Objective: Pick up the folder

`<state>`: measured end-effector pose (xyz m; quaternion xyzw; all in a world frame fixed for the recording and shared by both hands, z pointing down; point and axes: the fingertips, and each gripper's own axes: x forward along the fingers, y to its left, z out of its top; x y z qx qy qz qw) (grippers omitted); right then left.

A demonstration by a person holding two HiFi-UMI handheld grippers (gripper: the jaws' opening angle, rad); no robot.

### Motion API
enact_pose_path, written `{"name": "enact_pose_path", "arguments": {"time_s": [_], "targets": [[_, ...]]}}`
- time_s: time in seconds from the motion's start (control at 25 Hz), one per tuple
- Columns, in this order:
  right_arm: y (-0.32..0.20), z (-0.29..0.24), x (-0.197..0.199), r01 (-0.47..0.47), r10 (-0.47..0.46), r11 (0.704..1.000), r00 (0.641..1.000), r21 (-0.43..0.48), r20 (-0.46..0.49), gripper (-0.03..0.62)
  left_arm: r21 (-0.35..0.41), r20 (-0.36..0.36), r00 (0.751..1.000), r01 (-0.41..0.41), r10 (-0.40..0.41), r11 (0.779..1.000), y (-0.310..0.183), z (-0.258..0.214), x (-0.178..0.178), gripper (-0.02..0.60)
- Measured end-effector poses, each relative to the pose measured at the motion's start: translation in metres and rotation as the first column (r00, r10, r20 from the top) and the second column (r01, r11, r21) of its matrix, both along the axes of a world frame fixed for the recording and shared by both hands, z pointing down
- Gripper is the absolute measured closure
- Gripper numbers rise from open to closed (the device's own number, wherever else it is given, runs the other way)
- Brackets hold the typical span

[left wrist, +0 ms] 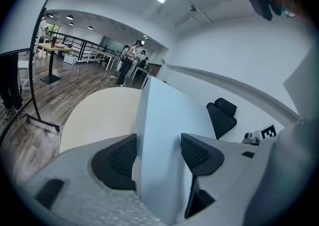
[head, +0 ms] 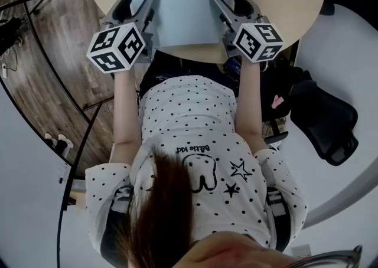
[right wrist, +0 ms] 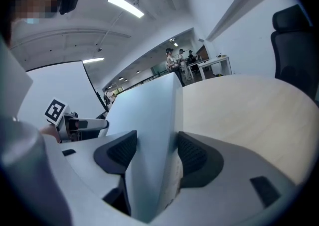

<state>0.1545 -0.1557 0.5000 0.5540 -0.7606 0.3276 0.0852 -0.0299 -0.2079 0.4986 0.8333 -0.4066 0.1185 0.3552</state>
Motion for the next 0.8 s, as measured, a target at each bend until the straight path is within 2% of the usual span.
{"name": "enact_pose_path", "arguments": {"time_s": [0.4,0.8], "targets": [[0.0,-0.036,0.002,0.0,0.004,0.997,0.999,0.079,-0.04,0.333,0.122,-0.024,1.0,0.012,-0.009,0.992,-0.002,-0.048,0.003,0.301],[-0.008,-0.081,0.001,-0.018,0.029,0.982,0.998,0.19,-0.056,0.333,0.228,-0.067,0.998,0.022,-0.007,0.973,-0.008,-0.095,0.001,0.301]]}}
